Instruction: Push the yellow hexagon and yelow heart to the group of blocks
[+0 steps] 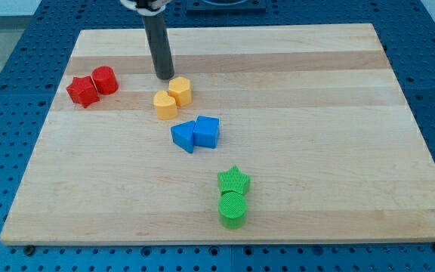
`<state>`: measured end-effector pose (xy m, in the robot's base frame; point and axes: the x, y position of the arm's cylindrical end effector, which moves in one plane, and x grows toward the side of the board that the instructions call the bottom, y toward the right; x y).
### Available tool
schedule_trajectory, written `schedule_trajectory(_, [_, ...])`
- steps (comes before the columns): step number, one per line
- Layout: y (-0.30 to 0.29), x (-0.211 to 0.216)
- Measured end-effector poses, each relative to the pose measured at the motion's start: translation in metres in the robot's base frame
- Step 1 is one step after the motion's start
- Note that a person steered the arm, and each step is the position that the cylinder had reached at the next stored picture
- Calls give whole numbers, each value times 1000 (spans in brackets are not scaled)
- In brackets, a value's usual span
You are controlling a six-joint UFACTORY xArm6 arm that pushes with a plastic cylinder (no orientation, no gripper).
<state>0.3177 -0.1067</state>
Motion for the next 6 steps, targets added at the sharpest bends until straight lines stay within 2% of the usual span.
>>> schedule_trajectory(2, [17,16])
schedule_trajectory(5, [17,89])
schedule_trajectory(6, [17,96])
